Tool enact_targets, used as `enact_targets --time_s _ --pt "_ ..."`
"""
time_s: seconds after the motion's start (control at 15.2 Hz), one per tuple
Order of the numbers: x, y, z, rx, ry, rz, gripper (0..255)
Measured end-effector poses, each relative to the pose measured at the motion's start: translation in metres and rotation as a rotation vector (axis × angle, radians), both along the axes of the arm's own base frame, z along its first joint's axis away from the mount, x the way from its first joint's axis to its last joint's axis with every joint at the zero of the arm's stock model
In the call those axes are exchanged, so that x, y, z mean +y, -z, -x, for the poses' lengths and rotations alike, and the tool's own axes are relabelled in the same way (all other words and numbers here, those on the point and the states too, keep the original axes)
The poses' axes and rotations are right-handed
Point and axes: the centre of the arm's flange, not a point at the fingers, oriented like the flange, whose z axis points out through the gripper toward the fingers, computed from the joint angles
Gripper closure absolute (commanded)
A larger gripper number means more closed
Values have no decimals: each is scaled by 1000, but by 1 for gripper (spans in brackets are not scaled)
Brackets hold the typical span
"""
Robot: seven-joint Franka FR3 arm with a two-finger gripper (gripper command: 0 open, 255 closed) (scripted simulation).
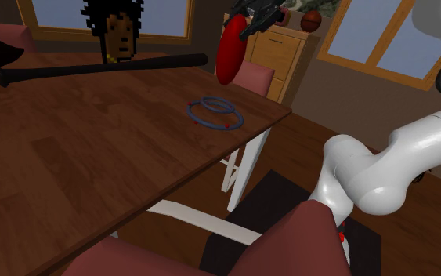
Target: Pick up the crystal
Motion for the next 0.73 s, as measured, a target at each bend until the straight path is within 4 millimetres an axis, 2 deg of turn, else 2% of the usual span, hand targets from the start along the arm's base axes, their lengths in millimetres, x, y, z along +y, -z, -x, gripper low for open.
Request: enact_targets --time_s 0.73 --pt "0 -55 0 0 0 0 255"
